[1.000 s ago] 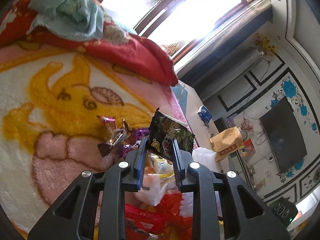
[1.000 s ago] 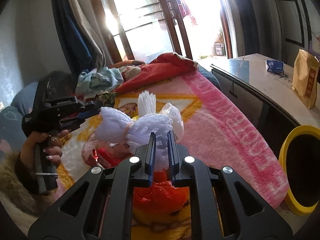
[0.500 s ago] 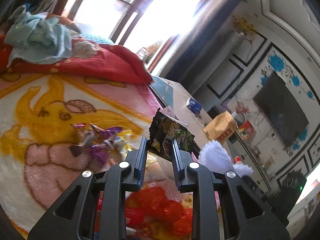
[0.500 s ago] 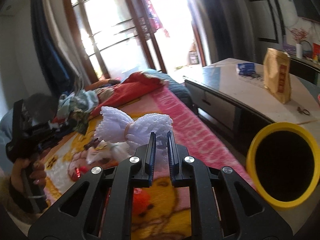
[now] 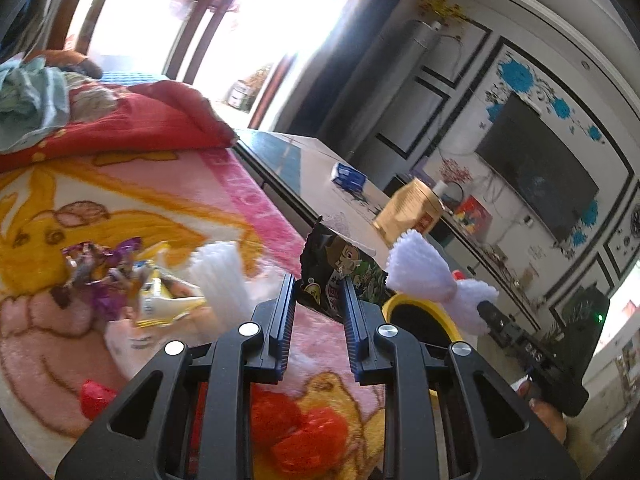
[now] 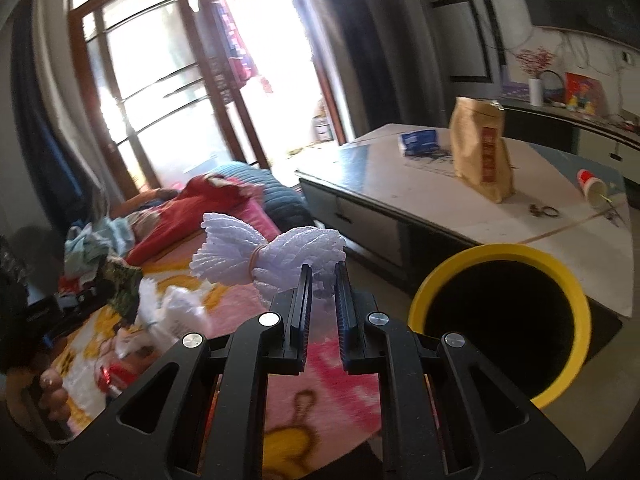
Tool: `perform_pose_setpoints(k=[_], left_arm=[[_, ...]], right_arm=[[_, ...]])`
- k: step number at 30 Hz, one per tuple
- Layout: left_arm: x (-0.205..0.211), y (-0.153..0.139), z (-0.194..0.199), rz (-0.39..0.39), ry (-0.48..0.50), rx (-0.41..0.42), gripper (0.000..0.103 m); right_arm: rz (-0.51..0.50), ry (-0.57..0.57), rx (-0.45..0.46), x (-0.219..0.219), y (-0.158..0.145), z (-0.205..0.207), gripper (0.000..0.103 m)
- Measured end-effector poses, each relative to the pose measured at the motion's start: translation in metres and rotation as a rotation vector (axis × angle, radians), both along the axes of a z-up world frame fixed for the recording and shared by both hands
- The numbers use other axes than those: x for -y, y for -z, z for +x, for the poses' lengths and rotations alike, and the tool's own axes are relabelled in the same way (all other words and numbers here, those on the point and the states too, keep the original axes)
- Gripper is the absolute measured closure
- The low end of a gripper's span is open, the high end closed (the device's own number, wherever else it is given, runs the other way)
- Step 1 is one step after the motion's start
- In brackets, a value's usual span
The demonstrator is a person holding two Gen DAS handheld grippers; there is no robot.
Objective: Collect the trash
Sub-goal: 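Carry the snack bag and foam net with both tools over the yellow bin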
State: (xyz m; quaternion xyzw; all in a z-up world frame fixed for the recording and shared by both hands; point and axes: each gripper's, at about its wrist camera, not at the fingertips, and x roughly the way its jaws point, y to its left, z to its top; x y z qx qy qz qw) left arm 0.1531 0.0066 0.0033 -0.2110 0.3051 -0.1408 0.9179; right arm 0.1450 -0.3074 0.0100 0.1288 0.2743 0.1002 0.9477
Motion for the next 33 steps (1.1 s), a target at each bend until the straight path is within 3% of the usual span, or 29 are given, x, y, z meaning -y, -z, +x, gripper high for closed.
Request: perform_pose_setpoints(k=[16,23,33], left_arm=[[0.075,-0.005,0.018,0.063,0.166,0.022,0.081],[0.109,0.003,0.027,0.086,0.230,0.008,0.081],[0.162,0.021,0.047,0.125,0.327,-0.022,0.081]], right_arm=[[0.021,0.241,-0.047,0.079,0.005,0.003,0.096],[-0.017,0.324,-0.065,0.103,0.011,0.005,0.096],[-0.027,0.445,-0.166,0.141,0.037,0.013,0.096]])
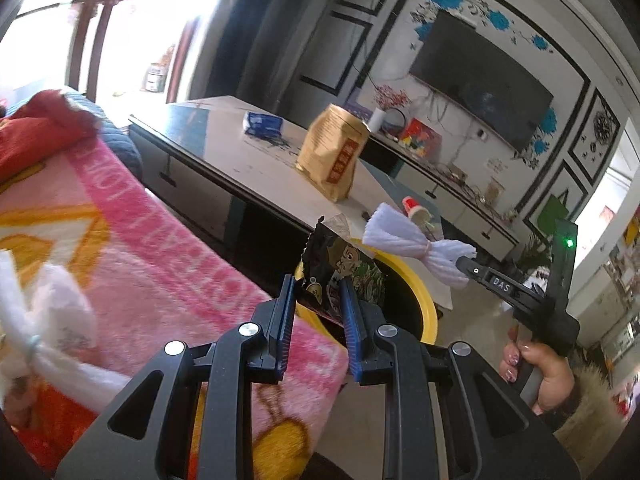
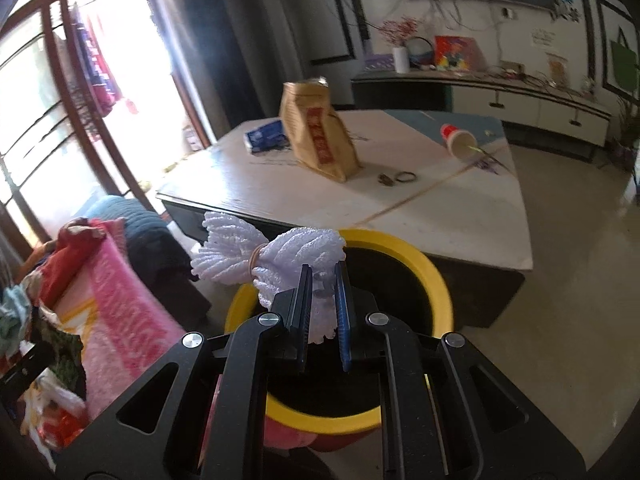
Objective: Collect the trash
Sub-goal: 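Carry the snack bag and foam net with both tools over the yellow bin, then open both tools to drop the snack bag and foam net into the bin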
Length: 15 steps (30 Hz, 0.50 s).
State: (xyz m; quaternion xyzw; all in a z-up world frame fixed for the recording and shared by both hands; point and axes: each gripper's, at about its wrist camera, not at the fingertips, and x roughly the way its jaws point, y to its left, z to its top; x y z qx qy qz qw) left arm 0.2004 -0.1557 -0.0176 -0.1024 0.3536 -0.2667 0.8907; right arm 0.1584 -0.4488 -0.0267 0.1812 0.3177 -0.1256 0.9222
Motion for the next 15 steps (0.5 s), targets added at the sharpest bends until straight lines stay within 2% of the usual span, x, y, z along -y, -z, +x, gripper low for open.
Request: perform_pose_setpoints(k=[15], left_arm=[[0.086,0.041,0.039,0.093,0.111,-0.074,0.081]], right_arm=[[0.011,0.102,-0.101,0.038,0.029,0.004,0.095]])
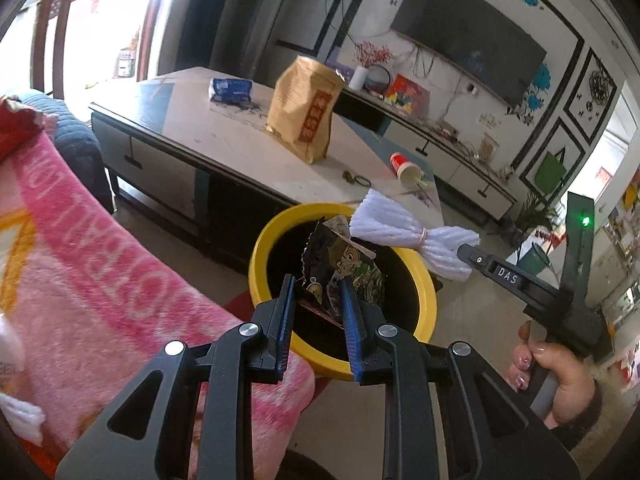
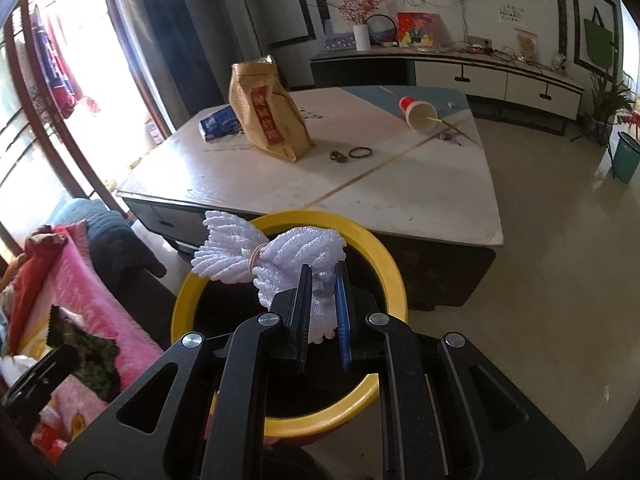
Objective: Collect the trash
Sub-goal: 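Open both tools to drop the snack bag and foam net into the bin, then move both open tools back over the trash on the blanket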
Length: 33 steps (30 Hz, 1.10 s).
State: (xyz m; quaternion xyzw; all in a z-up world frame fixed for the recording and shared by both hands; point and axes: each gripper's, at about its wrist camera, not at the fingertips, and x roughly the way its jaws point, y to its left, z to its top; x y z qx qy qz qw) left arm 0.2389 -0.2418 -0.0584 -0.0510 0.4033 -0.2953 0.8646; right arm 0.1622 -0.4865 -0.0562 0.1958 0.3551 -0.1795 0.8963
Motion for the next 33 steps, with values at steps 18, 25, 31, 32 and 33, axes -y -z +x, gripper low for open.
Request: perform_pose_setpoints(k=[18,25,31,32,33], left_arm=[[-0.021,0.006,0.011,-0.002,-0.090,-0.031,0.008],[-0.063,-0.016,-0.007,-0.020,-0.183,0.039,0.007],[-0.094,-0.028,-0.023,-0.036,-0.242,0.080,0.007],[-0.097,-0.030,-0.025,-0.038,-0.250,0.087,0.007],[-0.101,-0.031,-0.027,-0.038,-0.256,0.091,0.007]], right_arm=[[0.003,-0.065,0.045,-0.025,-0.008,0.002,0.046],[-0.040,-0.162,0.098,-0.062,-0.025,0.001,0.039],[-0.076,-0.231,0.138,-0.090,-0.039,-0.004,0.036],[-0.079,-0.237,0.142,-0.093,-0.040,-0.005,0.036],[-0.083,-0.250,0.149,-0.098,-0.042,-0.005,0.036]])
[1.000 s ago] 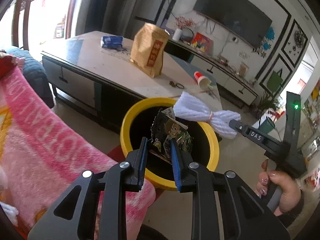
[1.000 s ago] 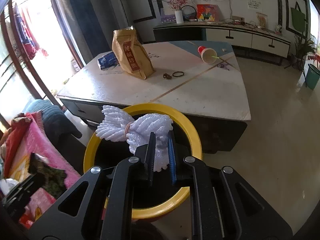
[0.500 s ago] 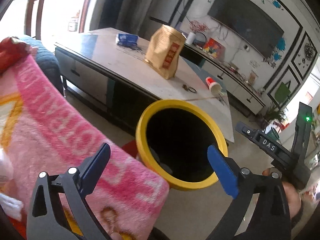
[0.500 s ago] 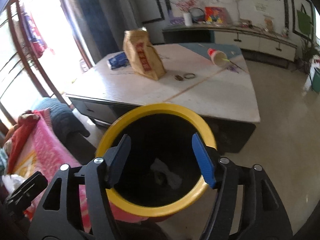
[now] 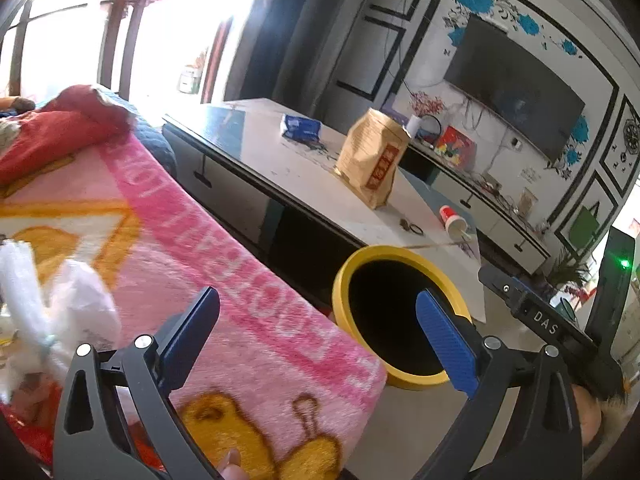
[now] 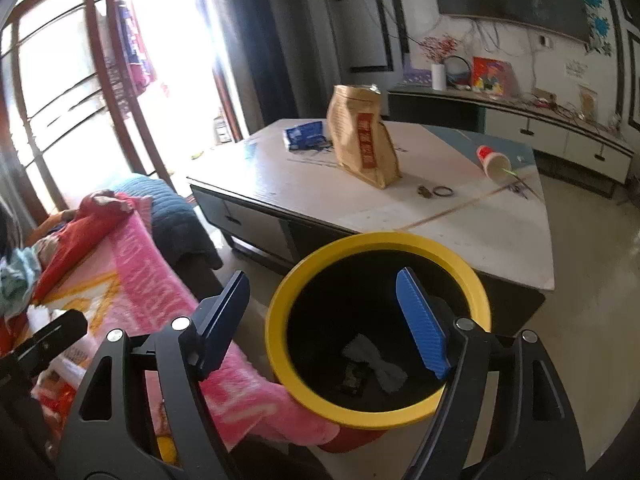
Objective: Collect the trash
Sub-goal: 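Move both open tools back over the trash on the blanket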
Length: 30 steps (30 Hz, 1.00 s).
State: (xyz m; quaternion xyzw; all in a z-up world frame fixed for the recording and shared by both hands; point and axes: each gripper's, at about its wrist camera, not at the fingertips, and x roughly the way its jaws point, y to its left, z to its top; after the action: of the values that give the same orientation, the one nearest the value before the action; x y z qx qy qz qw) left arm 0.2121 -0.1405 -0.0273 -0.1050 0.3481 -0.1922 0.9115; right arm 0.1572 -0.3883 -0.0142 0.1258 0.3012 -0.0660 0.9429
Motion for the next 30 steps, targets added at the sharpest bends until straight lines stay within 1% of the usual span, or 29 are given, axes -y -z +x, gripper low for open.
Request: perform_pose_setpoints(k=[5,15,25,27,30], left_arm=[[-0.020,-0.007,-0.007,-0.003,-0.044,0.026,0.007],[-0.063,-0.019,-0.025,-0.002,-0.147,0.071,0.007],[-0.103,-0.024,-0.042,-0.002,-0.246,0.089,0.007],[-0.114,-0.024,-0.045,-0.006,-0.267,0.089,0.007],[-0.128,-0.024,-0.050,-0.011,-0.300,0.087,0.007]], right_arm=[[0.000,-0.058,0.021,-0.018,-0.005,-0.005,0.033],[0.003,-0.200,0.057,-0.061,-0.012,-0.013,0.032],[0.034,-0.351,0.095,-0.108,-0.017,-0.025,0.031],[0.034,-0.376,0.095,-0.117,-0.017,-0.027,0.028],[0.034,-0.411,0.088,-0.129,-0.014,-0.030,0.028]])
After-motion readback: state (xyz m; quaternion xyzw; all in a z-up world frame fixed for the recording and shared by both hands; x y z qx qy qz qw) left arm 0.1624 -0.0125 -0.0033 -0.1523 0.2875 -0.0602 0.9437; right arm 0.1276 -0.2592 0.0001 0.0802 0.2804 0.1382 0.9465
